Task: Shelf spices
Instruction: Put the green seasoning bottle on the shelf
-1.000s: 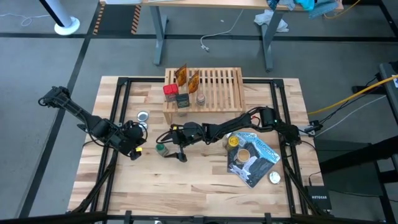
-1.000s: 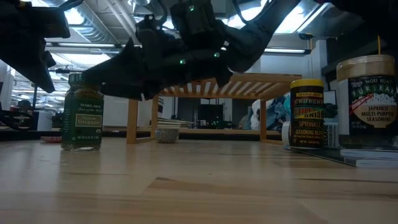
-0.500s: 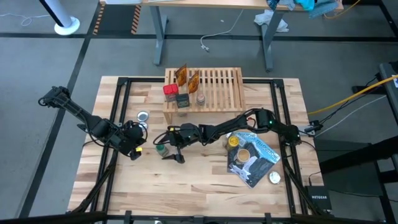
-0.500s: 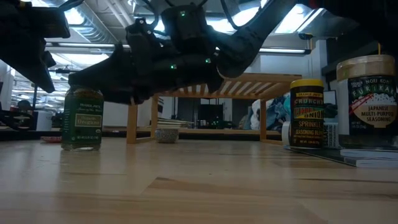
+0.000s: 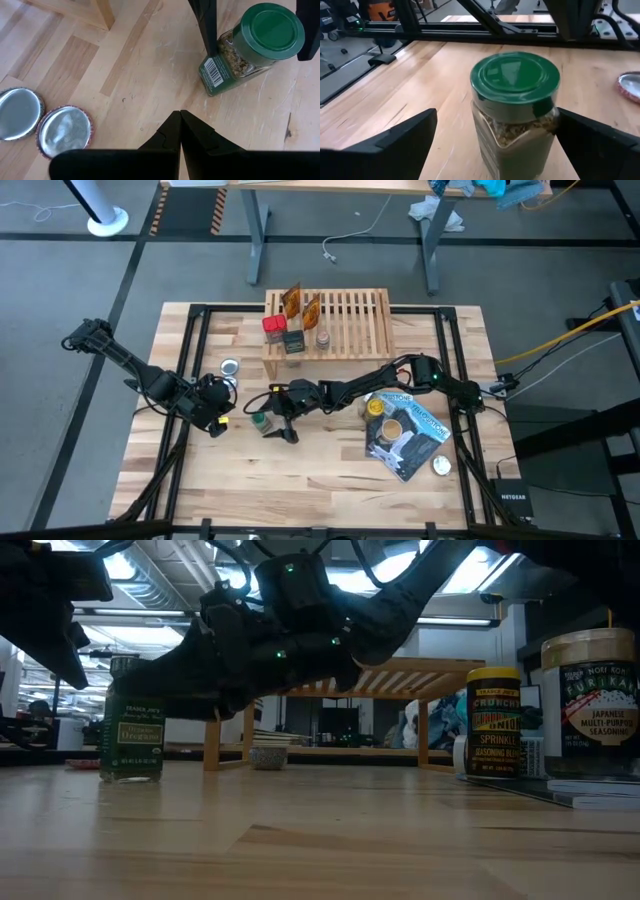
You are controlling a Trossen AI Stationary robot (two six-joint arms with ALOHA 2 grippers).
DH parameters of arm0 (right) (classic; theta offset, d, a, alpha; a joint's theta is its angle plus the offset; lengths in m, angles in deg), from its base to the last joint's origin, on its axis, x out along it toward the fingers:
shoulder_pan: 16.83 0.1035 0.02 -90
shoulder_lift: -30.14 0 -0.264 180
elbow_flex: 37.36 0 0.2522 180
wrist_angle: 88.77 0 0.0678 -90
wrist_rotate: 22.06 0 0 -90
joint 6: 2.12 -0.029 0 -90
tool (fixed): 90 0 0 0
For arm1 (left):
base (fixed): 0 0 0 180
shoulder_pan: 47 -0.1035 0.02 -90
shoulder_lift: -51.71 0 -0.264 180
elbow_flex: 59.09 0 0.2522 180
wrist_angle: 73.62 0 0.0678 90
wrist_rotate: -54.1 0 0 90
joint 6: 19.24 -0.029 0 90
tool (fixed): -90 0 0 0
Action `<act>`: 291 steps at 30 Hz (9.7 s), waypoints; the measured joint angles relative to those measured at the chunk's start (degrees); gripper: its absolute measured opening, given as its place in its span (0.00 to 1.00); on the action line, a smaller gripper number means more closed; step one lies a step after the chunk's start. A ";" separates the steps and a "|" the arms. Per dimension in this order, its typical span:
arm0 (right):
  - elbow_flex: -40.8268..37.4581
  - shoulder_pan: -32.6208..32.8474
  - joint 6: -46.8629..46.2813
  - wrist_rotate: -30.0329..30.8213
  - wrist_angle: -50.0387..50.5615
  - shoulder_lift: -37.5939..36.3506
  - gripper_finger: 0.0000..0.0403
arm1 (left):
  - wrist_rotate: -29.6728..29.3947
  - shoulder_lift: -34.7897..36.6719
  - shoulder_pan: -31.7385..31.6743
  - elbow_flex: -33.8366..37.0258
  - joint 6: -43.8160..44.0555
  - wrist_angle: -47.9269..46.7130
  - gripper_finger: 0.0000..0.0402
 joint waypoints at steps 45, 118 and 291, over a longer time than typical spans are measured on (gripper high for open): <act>0.00 1.95 -4.07 7.65 1.63 0.00 0.54 | 0.00 0.00 0.00 0.00 0.00 0.00 0.00; -0.22 3.33 7.40 17.10 21.27 -14.32 0.52 | -0.02 0.02 0.00 -0.04 0.00 -0.01 0.00; -36.41 -32.28 7.93 6.39 9.87 -54.49 0.66 | 0.00 0.02 0.00 0.00 0.00 0.01 0.00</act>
